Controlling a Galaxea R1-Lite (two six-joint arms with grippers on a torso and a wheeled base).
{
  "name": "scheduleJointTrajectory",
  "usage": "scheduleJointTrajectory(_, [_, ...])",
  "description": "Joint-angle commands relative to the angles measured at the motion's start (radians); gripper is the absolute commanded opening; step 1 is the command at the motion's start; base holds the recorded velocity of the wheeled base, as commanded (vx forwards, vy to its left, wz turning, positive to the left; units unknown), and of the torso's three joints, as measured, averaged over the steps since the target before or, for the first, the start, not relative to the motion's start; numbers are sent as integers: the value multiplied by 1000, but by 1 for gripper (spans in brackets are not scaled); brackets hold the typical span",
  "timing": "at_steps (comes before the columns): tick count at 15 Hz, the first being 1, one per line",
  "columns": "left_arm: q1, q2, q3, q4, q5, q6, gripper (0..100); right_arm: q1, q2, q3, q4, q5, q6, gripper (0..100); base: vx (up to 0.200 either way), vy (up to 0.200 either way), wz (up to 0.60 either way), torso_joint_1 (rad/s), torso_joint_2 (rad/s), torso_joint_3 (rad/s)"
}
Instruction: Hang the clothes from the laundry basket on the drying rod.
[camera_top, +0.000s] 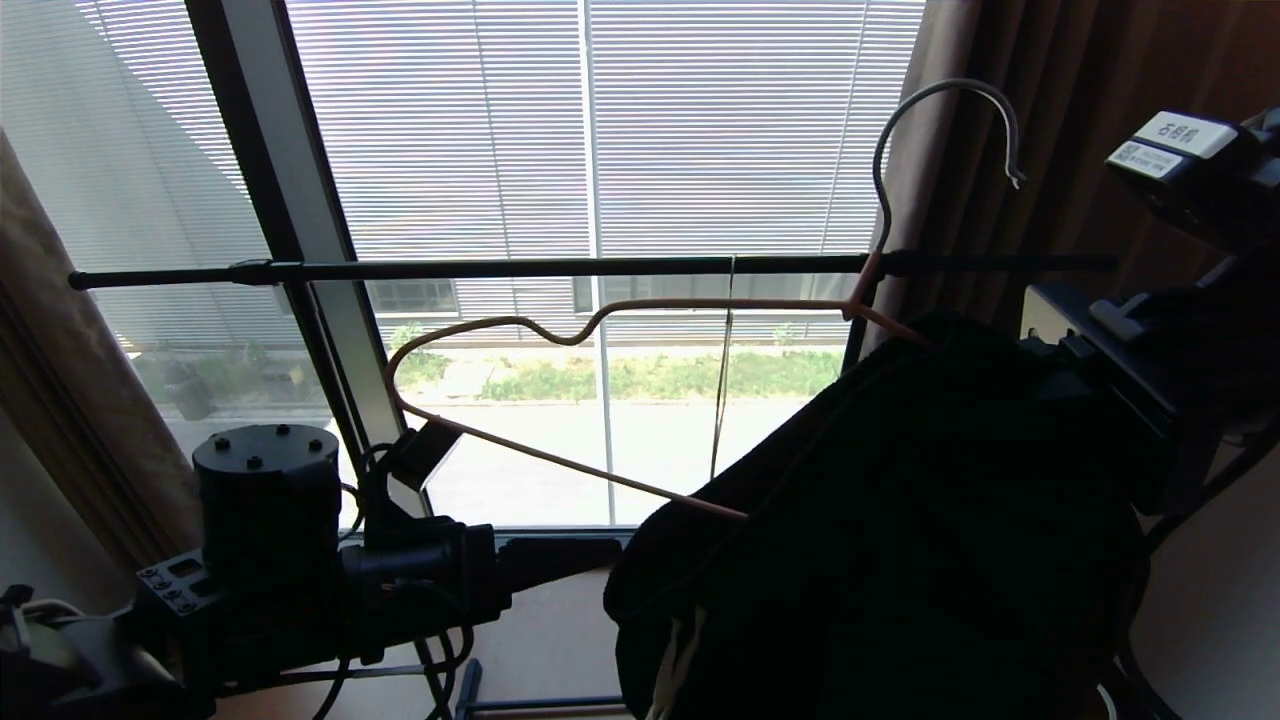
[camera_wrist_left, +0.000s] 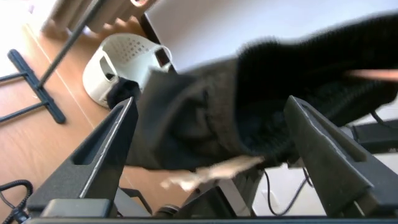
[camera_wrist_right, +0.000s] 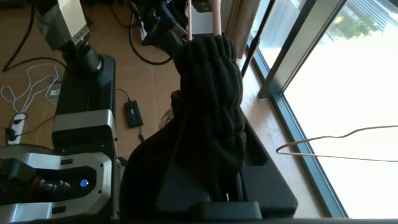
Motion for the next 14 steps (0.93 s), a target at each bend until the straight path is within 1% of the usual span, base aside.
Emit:
scheduleJointTrajectory(1, [-33, 14, -6, 0, 0, 1, 100, 14, -7, 9, -2, 0, 1, 0, 0, 0, 0, 0, 0, 0])
scheduleJointTrajectory(4, [-66, 59, -26, 0, 2, 4, 100, 17, -9, 6, -14, 2, 2, 0, 0, 0, 0, 0, 0, 0])
scheduleJointTrajectory(6, [-67, 79, -42, -2, 3, 4, 100, 44, -21, 9, -20, 2, 7, 0, 0, 0, 0, 0, 0, 0])
scheduleJointTrajectory(8, [-67, 85, -47, -2, 3, 4, 100, 52, -29, 11, -20, 4, 7, 0, 0, 0, 0, 0, 0, 0])
scheduleJointTrajectory(10, [-67, 91, -46, -2, 3, 4, 100, 60, -32, 12, -22, 28, 7, 0, 0, 0, 0, 0, 0, 0])
scheduleJointTrajectory(11, [-67, 97, -46, -2, 3, 6, 0, 60, -35, 14, -20, 36, 7, 0, 0, 0, 0, 0, 0, 0])
scheduleJointTrajectory(14, [-67, 96, -49, -5, 5, 6, 0, 60, -50, 23, -20, 37, 7, 0, 0, 0, 0, 0, 0, 0])
